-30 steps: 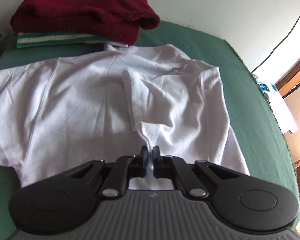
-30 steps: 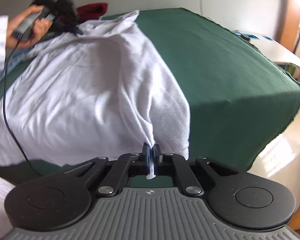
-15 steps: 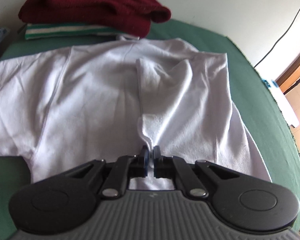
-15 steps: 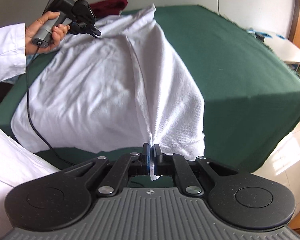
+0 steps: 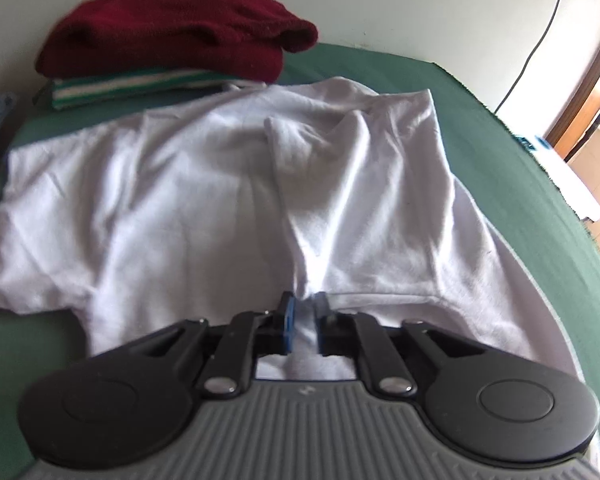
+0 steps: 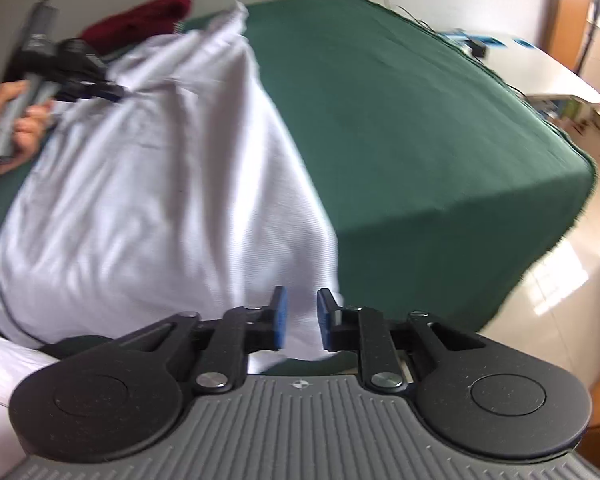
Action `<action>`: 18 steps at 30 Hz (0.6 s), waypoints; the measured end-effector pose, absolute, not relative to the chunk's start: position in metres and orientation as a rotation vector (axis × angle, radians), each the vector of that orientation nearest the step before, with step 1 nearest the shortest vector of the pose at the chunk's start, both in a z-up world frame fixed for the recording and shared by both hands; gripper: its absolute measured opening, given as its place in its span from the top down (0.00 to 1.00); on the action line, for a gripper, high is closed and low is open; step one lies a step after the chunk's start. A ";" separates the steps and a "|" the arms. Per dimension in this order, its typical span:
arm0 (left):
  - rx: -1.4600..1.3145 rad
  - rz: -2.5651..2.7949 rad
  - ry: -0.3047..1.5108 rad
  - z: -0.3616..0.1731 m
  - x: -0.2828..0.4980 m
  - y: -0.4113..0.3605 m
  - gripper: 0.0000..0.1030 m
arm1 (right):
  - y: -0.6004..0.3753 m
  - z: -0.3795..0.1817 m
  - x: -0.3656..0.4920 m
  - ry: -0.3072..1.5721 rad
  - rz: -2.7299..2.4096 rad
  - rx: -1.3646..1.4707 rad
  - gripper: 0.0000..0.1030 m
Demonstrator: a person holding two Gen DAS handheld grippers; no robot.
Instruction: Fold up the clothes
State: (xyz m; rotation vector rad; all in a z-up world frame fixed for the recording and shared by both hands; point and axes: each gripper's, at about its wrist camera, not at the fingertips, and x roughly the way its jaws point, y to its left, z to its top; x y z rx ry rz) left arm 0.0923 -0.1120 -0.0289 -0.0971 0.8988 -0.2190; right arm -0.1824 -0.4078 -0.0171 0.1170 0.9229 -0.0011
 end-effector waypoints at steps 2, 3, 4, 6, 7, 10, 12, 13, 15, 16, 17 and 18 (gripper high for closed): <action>-0.069 -0.188 0.874 -0.022 0.084 -0.105 0.84 | -0.418 -0.005 -0.186 0.904 0.007 0.112 0.83; -0.068 -0.197 0.859 -0.017 0.077 -0.103 0.83 | -0.424 0.003 -0.187 0.885 0.026 0.112 0.82; -0.068 -0.208 0.843 -0.012 0.069 -0.101 0.83 | -0.428 0.009 -0.182 0.876 0.069 0.132 0.80; -0.062 -0.251 0.817 -0.002 0.054 -0.103 0.82 | -0.436 0.019 -0.172 0.857 0.155 0.173 0.76; -0.050 -0.287 0.816 -0.001 0.046 -0.112 0.77 | -0.436 0.018 -0.161 0.865 0.200 0.186 0.75; 0.011 -0.410 0.818 0.000 0.019 -0.153 0.69 | -0.429 0.012 -0.126 0.898 0.323 0.171 0.75; 0.053 -0.497 0.822 -0.004 -0.001 -0.186 0.69 | -0.432 0.014 -0.102 0.896 0.406 0.148 0.75; 0.059 -0.535 0.832 -0.007 -0.010 -0.202 0.69 | -0.433 0.015 -0.090 0.894 0.447 0.137 0.75; 0.053 -0.595 0.866 -0.014 -0.024 -0.234 0.72 | -0.437 0.019 -0.062 0.882 0.531 0.102 0.75; 0.039 -0.617 0.889 -0.017 -0.028 -0.248 0.72 | -0.437 0.021 -0.048 0.881 0.562 0.078 0.75; 0.025 -0.638 0.911 -0.020 -0.033 -0.261 0.72 | -0.439 0.021 -0.029 0.881 0.597 0.055 0.75; 0.014 -0.642 0.924 -0.022 -0.037 -0.273 0.72 | -0.441 0.022 -0.009 0.873 0.631 0.041 0.75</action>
